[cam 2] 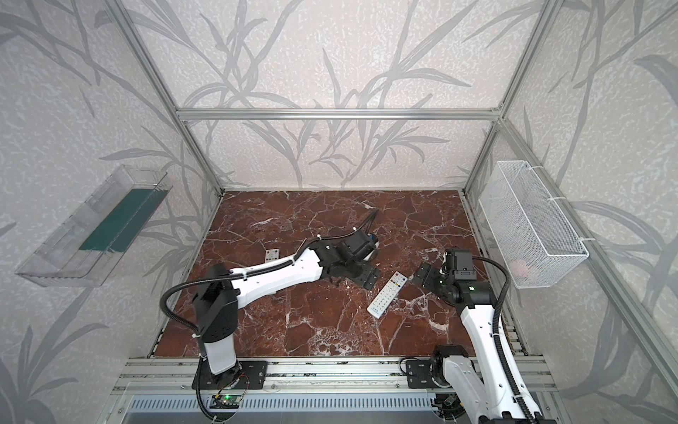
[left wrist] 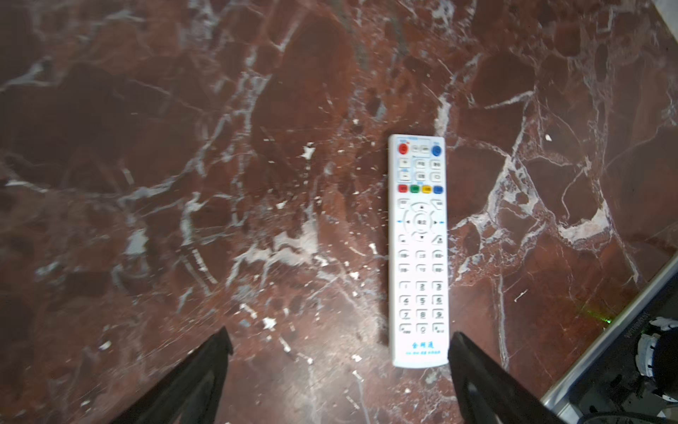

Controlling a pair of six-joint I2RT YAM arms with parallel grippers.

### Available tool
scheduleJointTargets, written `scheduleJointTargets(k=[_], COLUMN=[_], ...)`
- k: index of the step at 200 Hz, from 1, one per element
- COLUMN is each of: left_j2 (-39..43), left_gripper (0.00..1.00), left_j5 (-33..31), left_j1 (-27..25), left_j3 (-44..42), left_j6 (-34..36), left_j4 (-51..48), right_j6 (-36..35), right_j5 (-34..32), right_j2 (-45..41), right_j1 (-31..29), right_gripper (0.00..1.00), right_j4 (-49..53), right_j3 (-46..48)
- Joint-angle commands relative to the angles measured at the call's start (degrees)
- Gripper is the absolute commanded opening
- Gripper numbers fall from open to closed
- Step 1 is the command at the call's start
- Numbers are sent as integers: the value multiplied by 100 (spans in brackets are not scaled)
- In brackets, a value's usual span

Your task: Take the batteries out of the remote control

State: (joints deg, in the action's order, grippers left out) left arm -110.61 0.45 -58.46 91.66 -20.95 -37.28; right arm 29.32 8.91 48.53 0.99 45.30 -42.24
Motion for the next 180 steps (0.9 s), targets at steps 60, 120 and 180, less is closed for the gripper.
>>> scheduleJointTargets(k=[60,120,180], left_j2=[-1030,-1347,-1446], left_gripper=[83,81,74], left_j5=[302,286,-26], left_j1=[-610,-693,-698], left_j3=[677,544,336], left_j6=[-203,-355,-385], left_j4=[-463,-184,-87], right_j6=[-83,-28,-3], right_j5=[-46,158,276], right_j2=[3,-147,-283], right_j1=[25,25,24], right_gripper=[100,100,100], right_j4=[50,-104,-227], right_j3=[-11,99,188])
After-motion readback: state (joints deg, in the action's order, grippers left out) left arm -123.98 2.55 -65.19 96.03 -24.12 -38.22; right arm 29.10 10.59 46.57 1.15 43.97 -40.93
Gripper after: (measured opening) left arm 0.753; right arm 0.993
